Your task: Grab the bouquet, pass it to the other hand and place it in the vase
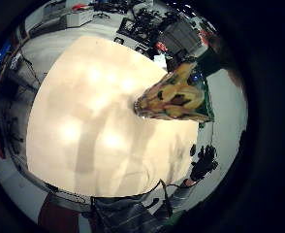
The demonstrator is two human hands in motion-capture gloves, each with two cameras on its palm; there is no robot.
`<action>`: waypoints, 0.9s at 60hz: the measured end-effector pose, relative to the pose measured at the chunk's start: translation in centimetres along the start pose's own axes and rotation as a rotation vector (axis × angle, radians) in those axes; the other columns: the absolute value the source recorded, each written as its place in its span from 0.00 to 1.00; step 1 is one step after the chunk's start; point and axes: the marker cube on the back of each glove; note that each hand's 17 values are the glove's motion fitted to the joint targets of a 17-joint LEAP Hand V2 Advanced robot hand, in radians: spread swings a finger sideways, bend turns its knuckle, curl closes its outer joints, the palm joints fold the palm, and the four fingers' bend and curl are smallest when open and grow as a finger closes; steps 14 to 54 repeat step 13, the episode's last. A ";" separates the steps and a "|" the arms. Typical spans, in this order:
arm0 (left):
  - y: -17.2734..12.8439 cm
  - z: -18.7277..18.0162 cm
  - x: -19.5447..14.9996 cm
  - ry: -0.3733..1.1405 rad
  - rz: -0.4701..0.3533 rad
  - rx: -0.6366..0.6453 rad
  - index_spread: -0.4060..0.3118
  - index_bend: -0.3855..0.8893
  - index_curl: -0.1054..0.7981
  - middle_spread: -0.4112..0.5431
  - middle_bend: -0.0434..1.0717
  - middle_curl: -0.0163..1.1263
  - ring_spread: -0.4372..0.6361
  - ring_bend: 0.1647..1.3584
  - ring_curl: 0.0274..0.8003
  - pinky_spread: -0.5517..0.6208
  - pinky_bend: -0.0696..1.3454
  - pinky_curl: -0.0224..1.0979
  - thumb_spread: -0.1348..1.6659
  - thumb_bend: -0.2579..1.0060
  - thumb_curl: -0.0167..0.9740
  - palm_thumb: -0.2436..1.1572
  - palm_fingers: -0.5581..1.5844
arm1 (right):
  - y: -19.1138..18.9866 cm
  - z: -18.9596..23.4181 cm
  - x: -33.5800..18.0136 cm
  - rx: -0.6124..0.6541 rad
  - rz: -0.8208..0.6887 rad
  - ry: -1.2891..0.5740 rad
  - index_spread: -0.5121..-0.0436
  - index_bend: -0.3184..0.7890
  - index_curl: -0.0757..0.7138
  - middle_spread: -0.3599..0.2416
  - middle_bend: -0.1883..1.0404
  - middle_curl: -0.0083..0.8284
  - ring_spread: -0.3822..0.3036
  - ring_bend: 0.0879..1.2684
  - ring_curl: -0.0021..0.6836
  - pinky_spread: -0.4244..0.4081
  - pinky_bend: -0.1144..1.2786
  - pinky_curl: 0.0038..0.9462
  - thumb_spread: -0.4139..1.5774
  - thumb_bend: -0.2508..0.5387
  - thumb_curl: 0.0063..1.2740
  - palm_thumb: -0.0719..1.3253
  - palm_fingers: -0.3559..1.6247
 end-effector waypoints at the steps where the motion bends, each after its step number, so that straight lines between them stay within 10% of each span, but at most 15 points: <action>1: 0.1 -0.4 0.2 0.002 0.035 0.041 0.84 0.35 0.24 0.87 0.19 0.25 0.83 0.31 0.31 0.88 0.31 0.29 0.49 0.17 0.38 0.35 0.16 | 0.1 0.0 0.0 -0.001 -0.003 -0.002 0.64 0.41 0.46 0.48 0.30 0.48 0.39 0.25 0.56 0.74 0.23 0.37 0.76 0.29 0.32 0.53 0.59; 6: 2.6 0.4 0.7 0.173 0.094 -0.179 0.84 0.36 0.23 0.88 0.19 0.25 0.84 0.30 0.30 0.88 0.29 0.28 0.50 0.17 0.38 0.35 0.17 | 0.1 0.2 0.4 0.007 -0.014 0.013 0.64 0.41 0.47 0.48 0.30 0.48 0.39 0.25 0.56 0.74 0.23 0.38 0.76 0.29 0.32 0.53 0.59; 13: 2.7 0.6 -1.8 0.058 0.023 -0.095 0.84 0.36 0.21 0.86 0.20 0.24 0.84 0.30 0.30 0.87 0.28 0.28 0.50 0.17 0.38 0.35 0.18 | 0.0 -0.4 3.8 0.072 0.152 0.234 0.65 0.41 0.47 0.48 0.31 0.48 0.39 0.24 0.56 0.74 0.23 0.38 0.76 0.29 0.33 0.53 0.59; 54: 2.7 0.6 -1.8 0.058 0.023 -0.095 0.84 0.36 0.21 0.86 0.20 0.24 0.84 0.30 0.30 0.87 0.28 0.28 0.50 0.17 0.38 0.35 0.18 | 0.0 -0.4 3.8 0.072 0.152 0.234 0.65 0.41 0.47 0.48 0.31 0.48 0.39 0.24 0.56 0.74 0.23 0.38 0.76 0.29 0.33 0.53 0.59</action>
